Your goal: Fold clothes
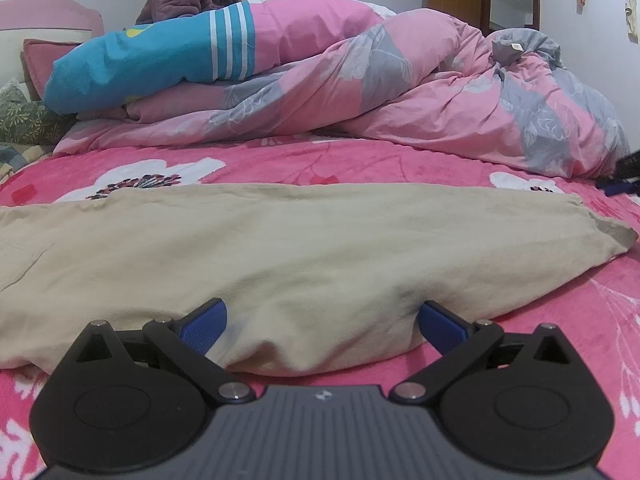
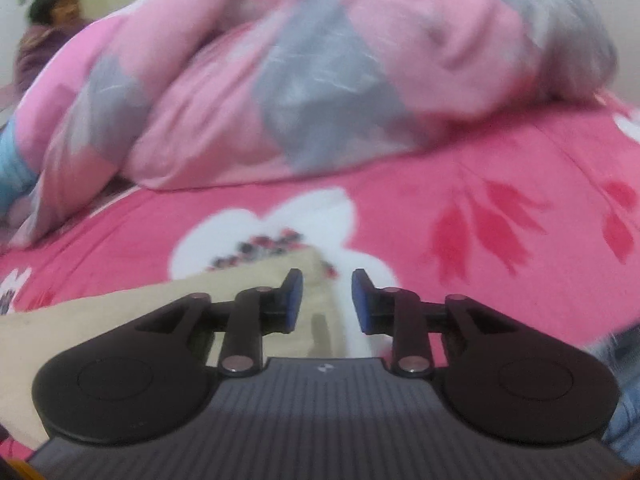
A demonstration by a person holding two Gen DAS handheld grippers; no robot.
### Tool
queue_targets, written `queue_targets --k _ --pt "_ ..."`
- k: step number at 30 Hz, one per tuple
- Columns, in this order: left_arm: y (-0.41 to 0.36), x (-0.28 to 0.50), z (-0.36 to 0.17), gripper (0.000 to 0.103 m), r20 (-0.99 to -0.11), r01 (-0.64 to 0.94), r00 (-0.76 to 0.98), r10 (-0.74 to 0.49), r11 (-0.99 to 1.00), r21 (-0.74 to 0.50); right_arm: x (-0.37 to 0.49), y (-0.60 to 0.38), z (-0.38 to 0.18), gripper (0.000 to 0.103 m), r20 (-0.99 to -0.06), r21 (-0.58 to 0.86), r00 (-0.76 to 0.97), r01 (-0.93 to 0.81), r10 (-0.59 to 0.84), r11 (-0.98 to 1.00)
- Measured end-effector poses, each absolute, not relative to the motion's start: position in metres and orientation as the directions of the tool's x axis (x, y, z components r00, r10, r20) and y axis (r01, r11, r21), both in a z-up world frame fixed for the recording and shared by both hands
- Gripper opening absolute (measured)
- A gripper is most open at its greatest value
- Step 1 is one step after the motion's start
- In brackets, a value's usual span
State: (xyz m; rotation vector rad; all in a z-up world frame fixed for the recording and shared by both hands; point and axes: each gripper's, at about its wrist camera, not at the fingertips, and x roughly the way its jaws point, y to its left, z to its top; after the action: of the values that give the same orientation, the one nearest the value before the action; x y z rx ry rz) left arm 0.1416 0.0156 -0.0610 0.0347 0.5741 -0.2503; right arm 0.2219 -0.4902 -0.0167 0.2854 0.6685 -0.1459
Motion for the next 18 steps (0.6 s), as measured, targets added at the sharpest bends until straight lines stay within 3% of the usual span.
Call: queue_targets --k 10,14,18 --pt "0.017 0.141 -0.062 0.103 -0.538 0.245 0.811 -0.229 0.969 -0.043 0.284 -0.345 -0.028 0.027 -0.691 0.105 0.692 -0.185 0.206 0.977" --pt "0.017 0.141 -0.062 0.103 -0.537 0.245 0.812 -0.23 0.969 -0.044 0.328 -0.323 -0.061 0.027 -0.749 0.02 0.653 -0.145 0.11 0.989" --pt "0.018 0.141 -0.062 0.103 -0.535 0.246 0.811 -0.236 0.968 -0.055 0.342 -0.341 -0.045 0.029 -0.705 -0.005 0.708 0.036 -0.029 0.999"
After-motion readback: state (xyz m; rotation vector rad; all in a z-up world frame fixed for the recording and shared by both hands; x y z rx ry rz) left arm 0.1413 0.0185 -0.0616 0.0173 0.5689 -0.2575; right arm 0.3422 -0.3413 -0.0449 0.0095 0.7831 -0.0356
